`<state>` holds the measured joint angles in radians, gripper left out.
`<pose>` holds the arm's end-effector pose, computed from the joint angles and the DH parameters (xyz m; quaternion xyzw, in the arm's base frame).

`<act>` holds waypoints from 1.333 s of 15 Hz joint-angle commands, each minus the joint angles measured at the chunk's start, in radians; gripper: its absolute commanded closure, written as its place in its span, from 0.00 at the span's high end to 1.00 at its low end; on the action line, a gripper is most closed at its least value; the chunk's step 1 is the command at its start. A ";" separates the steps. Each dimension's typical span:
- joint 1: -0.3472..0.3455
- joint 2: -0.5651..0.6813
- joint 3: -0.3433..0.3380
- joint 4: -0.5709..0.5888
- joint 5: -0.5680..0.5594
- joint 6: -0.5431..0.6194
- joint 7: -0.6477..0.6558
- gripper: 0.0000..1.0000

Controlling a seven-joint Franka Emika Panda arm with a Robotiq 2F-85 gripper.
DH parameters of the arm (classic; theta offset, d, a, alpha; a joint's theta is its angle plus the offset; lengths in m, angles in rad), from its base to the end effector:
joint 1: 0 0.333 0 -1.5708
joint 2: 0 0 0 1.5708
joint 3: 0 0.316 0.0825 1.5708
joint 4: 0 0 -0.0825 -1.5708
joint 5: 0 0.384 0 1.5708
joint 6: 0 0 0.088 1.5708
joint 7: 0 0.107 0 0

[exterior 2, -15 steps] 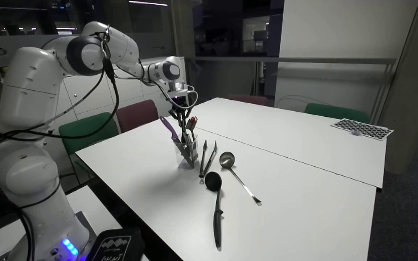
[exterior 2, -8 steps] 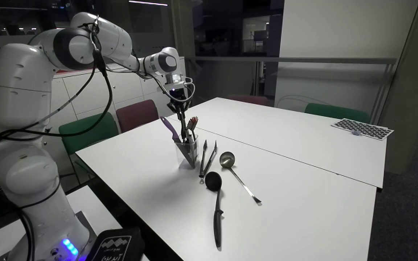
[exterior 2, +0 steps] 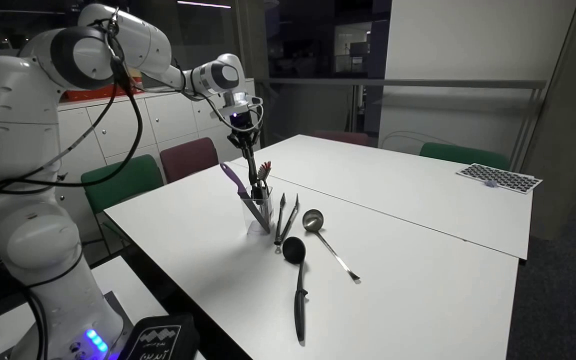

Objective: Take the can open out of the holder and put it on the table

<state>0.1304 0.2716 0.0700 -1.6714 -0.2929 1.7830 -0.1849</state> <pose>0.6162 0.0962 0.4362 0.9613 0.2298 -0.0775 0.1310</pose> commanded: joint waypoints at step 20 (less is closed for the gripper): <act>-0.083 -0.242 -0.056 -0.089 -0.009 -0.293 0.110 0.03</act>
<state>0.1046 0.0670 0.0440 -1.6985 -0.3939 1.4852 -0.0751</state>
